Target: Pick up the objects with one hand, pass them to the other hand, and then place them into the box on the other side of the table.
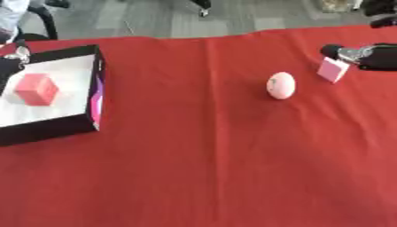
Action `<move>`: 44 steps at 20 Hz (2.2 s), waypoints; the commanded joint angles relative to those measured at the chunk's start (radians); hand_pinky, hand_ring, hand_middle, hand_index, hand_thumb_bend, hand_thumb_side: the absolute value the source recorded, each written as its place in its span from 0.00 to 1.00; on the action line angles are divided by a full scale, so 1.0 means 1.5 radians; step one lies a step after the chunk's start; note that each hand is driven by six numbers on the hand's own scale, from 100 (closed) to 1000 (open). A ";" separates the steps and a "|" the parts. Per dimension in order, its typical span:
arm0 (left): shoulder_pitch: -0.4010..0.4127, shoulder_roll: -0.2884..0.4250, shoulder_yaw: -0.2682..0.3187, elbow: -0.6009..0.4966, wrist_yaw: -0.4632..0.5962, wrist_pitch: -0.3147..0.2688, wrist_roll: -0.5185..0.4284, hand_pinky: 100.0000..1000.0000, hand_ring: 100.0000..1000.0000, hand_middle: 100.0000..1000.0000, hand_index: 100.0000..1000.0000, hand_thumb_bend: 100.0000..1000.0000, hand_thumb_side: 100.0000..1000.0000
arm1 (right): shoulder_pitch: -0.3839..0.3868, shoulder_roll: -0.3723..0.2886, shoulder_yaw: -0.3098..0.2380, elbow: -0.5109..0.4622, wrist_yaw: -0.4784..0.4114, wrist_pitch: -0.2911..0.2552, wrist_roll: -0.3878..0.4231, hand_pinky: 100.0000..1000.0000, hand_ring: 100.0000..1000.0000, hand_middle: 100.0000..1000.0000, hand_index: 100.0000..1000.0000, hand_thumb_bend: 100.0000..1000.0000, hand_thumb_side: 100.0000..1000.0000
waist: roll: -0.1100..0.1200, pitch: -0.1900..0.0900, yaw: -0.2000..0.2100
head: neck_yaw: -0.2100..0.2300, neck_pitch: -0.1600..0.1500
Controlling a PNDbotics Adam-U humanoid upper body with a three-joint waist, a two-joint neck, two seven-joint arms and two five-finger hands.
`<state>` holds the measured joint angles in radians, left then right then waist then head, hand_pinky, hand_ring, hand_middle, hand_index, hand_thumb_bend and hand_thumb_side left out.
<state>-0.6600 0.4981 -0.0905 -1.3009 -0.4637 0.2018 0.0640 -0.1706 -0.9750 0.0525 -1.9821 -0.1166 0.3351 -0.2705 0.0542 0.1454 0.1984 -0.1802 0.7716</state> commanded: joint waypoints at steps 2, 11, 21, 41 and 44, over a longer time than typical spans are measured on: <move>0.018 0.005 -0.005 -0.080 0.044 -0.039 0.039 0.78 0.75 0.69 0.77 0.04 0.59 | -0.008 -0.062 -0.016 0.012 0.003 0.040 0.042 0.74 0.79 0.73 0.80 0.73 0.12 | -0.010 0.004 0.002 | -0.024 -0.001; 0.057 0.001 -0.026 -0.215 0.139 -0.008 0.036 0.78 0.75 0.68 0.76 0.01 0.61 | -0.055 -0.105 -0.011 0.074 -0.008 0.123 0.126 0.76 0.81 0.75 0.81 0.72 0.08 | -0.007 0.013 0.014 | -0.065 -0.013; 0.063 0.012 -0.036 -0.256 0.249 0.001 0.038 0.78 0.75 0.68 0.76 0.01 0.62 | -0.077 -0.128 -0.012 0.162 -0.003 0.091 0.179 0.78 0.83 0.78 0.83 0.70 0.05 | 0.005 0.035 0.028 | -0.086 -0.040; 0.056 0.005 -0.044 -0.278 0.258 0.013 0.026 0.78 0.75 0.68 0.75 0.00 0.62 | -0.092 -0.128 -0.025 0.275 0.053 0.101 0.190 0.79 0.84 0.79 0.83 0.72 0.06 | 0.019 0.071 0.057 | -0.118 -0.083; 0.055 0.004 -0.045 -0.281 0.258 0.013 0.024 0.78 0.75 0.68 0.75 0.00 0.62 | -0.091 -0.123 -0.027 0.288 0.050 0.107 0.182 0.79 0.84 0.78 0.83 0.71 0.05 | 0.021 0.077 0.060 | -0.121 -0.087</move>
<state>-0.5627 0.4826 -0.1637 -1.7034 -0.0790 0.2222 0.1033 -0.2953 -1.1310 0.0266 -1.5538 -0.0443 0.4911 0.0094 0.0745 0.2621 0.2883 -0.3577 0.6560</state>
